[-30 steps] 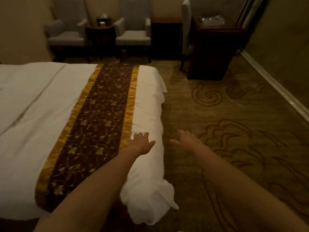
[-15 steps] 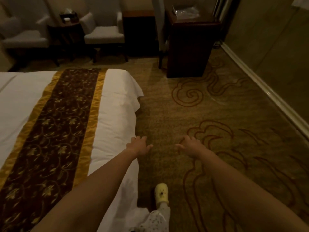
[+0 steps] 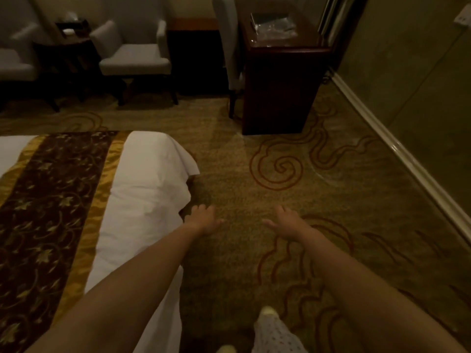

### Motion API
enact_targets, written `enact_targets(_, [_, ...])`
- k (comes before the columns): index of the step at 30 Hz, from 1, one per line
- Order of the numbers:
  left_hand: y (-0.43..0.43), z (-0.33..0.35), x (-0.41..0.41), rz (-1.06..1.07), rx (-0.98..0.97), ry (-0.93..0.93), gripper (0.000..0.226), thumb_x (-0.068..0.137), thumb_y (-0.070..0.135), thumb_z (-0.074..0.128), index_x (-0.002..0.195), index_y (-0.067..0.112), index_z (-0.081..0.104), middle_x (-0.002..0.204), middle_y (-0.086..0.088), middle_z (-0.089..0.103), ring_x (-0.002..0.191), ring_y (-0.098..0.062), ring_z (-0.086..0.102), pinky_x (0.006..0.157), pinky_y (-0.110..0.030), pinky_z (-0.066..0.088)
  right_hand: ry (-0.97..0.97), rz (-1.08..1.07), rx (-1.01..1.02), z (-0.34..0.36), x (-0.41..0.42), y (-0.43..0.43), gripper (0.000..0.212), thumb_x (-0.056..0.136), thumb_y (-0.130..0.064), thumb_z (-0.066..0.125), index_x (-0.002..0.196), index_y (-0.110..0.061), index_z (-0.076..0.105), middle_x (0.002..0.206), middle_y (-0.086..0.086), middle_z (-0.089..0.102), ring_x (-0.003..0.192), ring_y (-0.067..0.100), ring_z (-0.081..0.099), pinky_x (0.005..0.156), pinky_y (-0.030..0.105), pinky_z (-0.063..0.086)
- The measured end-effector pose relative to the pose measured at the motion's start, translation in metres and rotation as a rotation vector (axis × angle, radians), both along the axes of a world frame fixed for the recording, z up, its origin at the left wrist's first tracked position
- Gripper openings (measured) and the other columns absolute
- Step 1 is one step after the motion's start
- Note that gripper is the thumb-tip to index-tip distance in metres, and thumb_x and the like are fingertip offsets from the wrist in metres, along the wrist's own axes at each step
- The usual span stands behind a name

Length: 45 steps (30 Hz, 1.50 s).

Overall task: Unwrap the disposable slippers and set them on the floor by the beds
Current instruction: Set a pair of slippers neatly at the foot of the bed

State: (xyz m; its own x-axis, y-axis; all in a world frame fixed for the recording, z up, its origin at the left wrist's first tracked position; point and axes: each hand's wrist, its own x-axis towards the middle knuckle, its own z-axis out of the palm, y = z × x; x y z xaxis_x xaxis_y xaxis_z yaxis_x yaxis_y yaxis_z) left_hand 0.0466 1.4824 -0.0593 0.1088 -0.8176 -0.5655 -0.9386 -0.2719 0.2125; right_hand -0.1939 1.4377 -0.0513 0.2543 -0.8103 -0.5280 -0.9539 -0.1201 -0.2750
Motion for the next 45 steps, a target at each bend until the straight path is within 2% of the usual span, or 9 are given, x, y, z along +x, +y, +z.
enact_targets(5, [-0.11,-0.017,0.006,0.056,-0.001,0.003,0.066,0.093,0.052,0.038,0.145,0.014,0.025,0.15,-0.017,0.027,0.139,-0.038,0.021,0.111,-0.05,0.029,-0.01,0.088,-0.002,-0.02,0.006,-0.126,0.074,0.09,-0.054,0.043,0.145,-0.01,0.023,0.151,0.02,0.027,0.139,0.036,0.026,0.115,0.045,0.025])
enact_targets(11, [-0.229,-0.017,0.017,0.219,0.025,0.032,0.064,0.094,0.049,0.038,0.146,0.015,0.023,0.152,-0.016,0.024,0.141,-0.036,0.019,0.113,-0.049,0.027,0.023,0.255,0.003,-0.026,0.033,-0.278,0.076,0.09,-0.057,0.041,0.146,-0.01,0.022,0.151,0.02,0.026,0.139,0.038,0.026,0.114,0.044,0.024])
enact_targets(16, [-0.303,-0.007,0.039,0.316,0.014,0.034,0.064,0.094,0.049,0.038,0.146,0.015,0.024,0.151,-0.017,0.027,0.139,-0.036,0.023,0.114,-0.049,0.028,0.022,0.343,0.016,-0.02,0.075,-0.378,0.073,0.09,-0.056,0.042,0.143,-0.009,0.027,0.146,0.021,0.034,0.134,0.039,0.033,0.11,0.043,0.03])
enact_targets(20, [-0.366,-0.015,0.077,0.381,0.027,0.014,0.064,0.095,0.048,0.038,0.147,0.013,0.024,0.151,-0.018,0.028,0.138,-0.037,0.026,0.113,-0.046,0.028,0.002,0.391,0.044,-0.031,0.12,-0.447,0.074,0.089,-0.057,0.042,0.143,-0.009,0.025,0.149,0.021,0.03,0.136,0.038,0.029,0.111,0.044,0.028])
enact_targets(25, [-0.462,-0.029,0.137,0.431,0.032,0.041,0.063,0.095,0.046,0.039,0.147,0.014,0.023,0.153,-0.018,0.024,0.141,-0.037,0.02,0.113,-0.046,0.023,0.01,0.442,0.078,-0.038,0.192,-0.547,0.075,0.09,-0.057,0.042,0.145,-0.012,0.022,0.151,0.018,0.027,0.138,0.036,0.028,0.112,0.045,0.029])
enact_targets(35, [-0.628,-0.013,0.251,0.497,0.056,0.034,0.061,0.095,0.044,0.04,0.145,0.011,0.027,0.152,-0.018,0.024,0.14,-0.036,0.019,0.113,-0.046,0.024,0.026,0.498,0.107,-0.013,0.318,-0.732,0.069,0.094,-0.051,0.039,0.148,-0.014,0.016,0.155,0.015,0.019,0.142,0.034,0.019,0.115,0.047,0.025])
enact_targets(38, [-0.668,-0.015,0.285,0.53,0.059,0.044,0.06,0.097,0.041,0.038,0.145,0.009,0.026,0.152,-0.019,0.024,0.14,-0.037,0.019,0.113,-0.044,0.023,0.039,0.538,0.094,-0.013,0.357,-0.782,0.069,0.094,-0.052,0.039,0.148,-0.014,0.018,0.154,0.016,0.021,0.14,0.036,0.023,0.113,0.045,0.027])
enact_targets(45, [-0.757,-0.045,0.377,0.669,0.125,0.039,0.063,0.096,0.047,0.037,0.146,0.009,0.025,0.153,-0.017,0.024,0.142,-0.035,0.018,0.116,-0.047,0.023,0.078,0.756,0.087,-0.037,0.476,-0.899,0.071,0.093,-0.052,0.04,0.146,-0.011,0.02,0.154,0.017,0.022,0.139,0.036,0.025,0.112,0.047,0.03])
